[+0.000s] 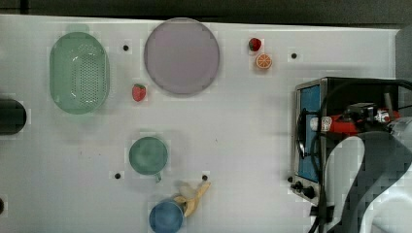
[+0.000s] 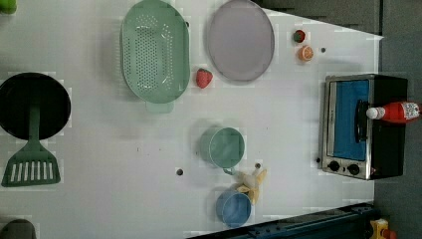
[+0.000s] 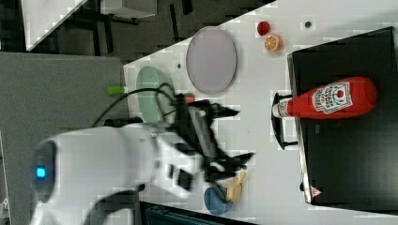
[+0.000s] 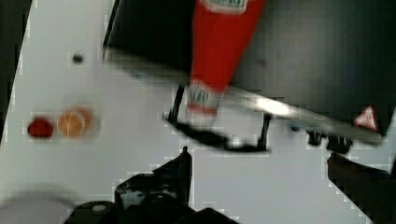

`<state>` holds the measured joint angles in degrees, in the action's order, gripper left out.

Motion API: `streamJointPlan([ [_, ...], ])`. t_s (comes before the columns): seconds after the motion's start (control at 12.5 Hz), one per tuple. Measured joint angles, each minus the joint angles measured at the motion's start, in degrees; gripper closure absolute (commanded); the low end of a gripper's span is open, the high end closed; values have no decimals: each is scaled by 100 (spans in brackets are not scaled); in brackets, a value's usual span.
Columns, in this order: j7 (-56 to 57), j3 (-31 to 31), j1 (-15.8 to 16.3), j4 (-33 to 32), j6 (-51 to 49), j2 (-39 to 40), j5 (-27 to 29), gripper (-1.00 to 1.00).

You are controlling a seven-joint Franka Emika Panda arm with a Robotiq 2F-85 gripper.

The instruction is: Pick Ketchup from oven and place it on table.

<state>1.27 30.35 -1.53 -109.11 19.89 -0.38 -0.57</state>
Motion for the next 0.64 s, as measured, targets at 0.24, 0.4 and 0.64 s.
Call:
streamJointPlan([
  [0.24, 0, 252, -49, 17, 463, 262, 73, -100],
  [0.4, 0, 394, -113, 353, 709, 724, 136, -100],
  [0.64, 0, 652, -161, 750, 864, 1550, 571, -100],
])
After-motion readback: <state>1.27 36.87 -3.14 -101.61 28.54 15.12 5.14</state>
